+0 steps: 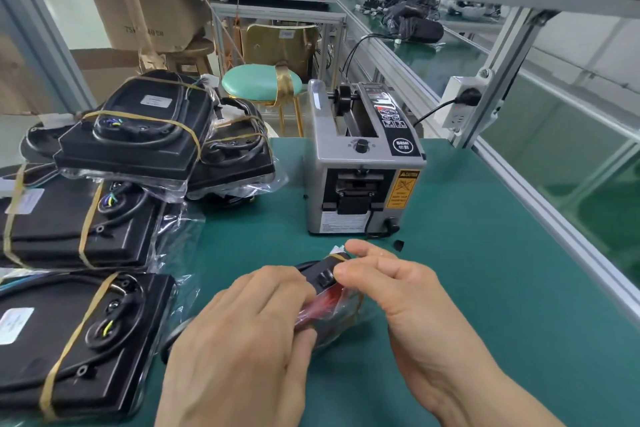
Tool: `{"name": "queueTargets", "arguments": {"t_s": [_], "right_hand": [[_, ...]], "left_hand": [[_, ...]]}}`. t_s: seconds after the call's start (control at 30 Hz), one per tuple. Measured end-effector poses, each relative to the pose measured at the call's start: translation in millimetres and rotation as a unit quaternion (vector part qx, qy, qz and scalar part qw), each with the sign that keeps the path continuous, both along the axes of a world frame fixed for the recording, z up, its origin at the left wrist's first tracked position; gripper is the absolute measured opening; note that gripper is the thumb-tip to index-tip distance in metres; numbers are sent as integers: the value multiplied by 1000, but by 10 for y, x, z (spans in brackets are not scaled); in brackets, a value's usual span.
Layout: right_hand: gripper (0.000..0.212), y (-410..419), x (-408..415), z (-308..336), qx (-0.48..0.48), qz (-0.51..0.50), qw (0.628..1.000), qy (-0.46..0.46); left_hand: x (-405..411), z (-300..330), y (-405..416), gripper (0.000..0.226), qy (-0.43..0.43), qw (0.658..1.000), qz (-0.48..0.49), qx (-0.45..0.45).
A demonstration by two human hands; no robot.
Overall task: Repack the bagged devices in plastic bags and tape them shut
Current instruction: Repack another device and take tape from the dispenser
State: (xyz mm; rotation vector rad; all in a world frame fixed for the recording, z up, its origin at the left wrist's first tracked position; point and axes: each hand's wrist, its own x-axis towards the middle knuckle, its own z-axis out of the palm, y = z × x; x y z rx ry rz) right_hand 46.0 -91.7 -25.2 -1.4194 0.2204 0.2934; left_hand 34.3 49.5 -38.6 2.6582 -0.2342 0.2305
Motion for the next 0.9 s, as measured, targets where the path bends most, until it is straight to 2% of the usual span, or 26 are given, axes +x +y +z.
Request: {"name": "queueTargets", "arguments": {"t_s": [0.13, 0.23, 0.3, 0.37, 0.6, 0.7, 0.9], "right_hand": [[11, 22, -18, 10, -3, -15, 1000, -3], [13, 30, -21, 20, -9, -20, 1000, -9], [20, 30, -22, 25, -15, -17, 1000, -12], [21, 30, -27, 30, -23, -17, 999, -16], [21, 40, -23, 47, -37, -19, 999, -25], [22, 38, -18, 42, -35, -12, 999, -25], [23, 16, -8, 36, -25, -7, 999, -24]], "left_hand": [[-139, 32, 4, 11, -11, 1000, -7, 18], [-264, 60, 2, 40, -87, 995, -24, -32], [-271, 37, 3, 41, -133, 990, -31, -14], [-267, 57, -5, 45, -118, 992, -35, -10], [-254, 38, -8, 40, -149, 989, -15, -7], [-249, 10, -1, 49, -156, 988, -6, -3], [-242, -21, 14, 50, -157, 988, -6, 9]]}}
